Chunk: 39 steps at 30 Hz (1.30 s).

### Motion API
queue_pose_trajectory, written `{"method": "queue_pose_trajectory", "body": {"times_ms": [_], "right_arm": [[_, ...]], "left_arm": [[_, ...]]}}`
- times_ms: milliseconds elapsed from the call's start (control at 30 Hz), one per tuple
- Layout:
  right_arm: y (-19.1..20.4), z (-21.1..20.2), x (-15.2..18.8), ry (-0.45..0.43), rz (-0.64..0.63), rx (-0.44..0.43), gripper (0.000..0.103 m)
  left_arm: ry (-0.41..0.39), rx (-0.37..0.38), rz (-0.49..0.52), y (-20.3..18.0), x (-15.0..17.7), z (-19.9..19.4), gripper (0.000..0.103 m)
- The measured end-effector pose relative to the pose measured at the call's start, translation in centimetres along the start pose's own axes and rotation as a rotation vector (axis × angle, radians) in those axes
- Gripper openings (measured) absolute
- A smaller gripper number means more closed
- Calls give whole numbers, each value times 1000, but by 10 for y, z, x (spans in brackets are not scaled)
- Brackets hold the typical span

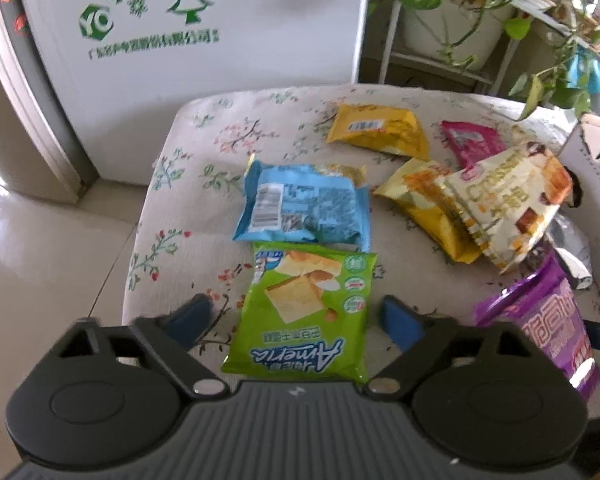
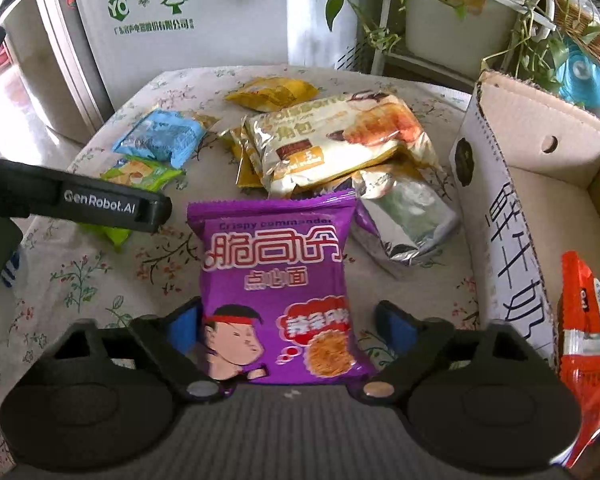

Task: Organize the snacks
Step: 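Grasp the green cracker packet with the left tool while the right tool grasps the purple packet, then lift the purple packet into the box and open the right tool while the left tool holds the green packet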

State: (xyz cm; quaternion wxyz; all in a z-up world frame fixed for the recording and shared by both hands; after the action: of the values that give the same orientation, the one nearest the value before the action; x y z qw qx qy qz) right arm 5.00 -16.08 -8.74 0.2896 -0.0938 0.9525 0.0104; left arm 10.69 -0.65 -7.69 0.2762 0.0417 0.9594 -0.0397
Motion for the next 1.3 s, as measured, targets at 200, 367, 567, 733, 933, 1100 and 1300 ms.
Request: {"method": "queue_pose_trajectory", "body": {"times_ms": [200, 367, 567, 733, 933, 1100, 1300], "right_arm": [[-4, -7, 0, -10, 21, -18, 75], [-4, -11, 1, -6, 56, -55, 75], [-5, -16, 0, -8, 87, -81, 75], [-3, -22, -2, -21, 84, -96, 75], [-4, -30, -4, -46, 80, -105, 75], [-5, -43, -9, -76, 76, -118, 75], [-7, -68, -20, -140, 76, -141, 75]], "left_arm": [[-37, 9, 5, -5, 4, -8, 56], [-48, 11, -37, -2, 11, -15, 52], [-70, 15, -135, 9, 21, -28, 52], [-110, 10, -168, 12, 30, -46, 52], [-143, 6, -193, 10, 43, -64, 52], [-153, 0, -217, 11, 53, -77, 52], [-181, 3, -226, 5, 55, -94, 52]]}}
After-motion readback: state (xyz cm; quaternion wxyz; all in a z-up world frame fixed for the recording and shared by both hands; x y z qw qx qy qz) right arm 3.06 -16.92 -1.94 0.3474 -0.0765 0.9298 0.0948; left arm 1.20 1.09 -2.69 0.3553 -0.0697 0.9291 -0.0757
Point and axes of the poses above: each gripper's, at about its wrist camera, not at the fingertips, and z roughly the way its jaws point, y to its left, x to its underside, the point moved 8 cm from there along z, roughly the way its jaws point, and after that the axes turned 5 degrees about -z, right-handed, at the moved point
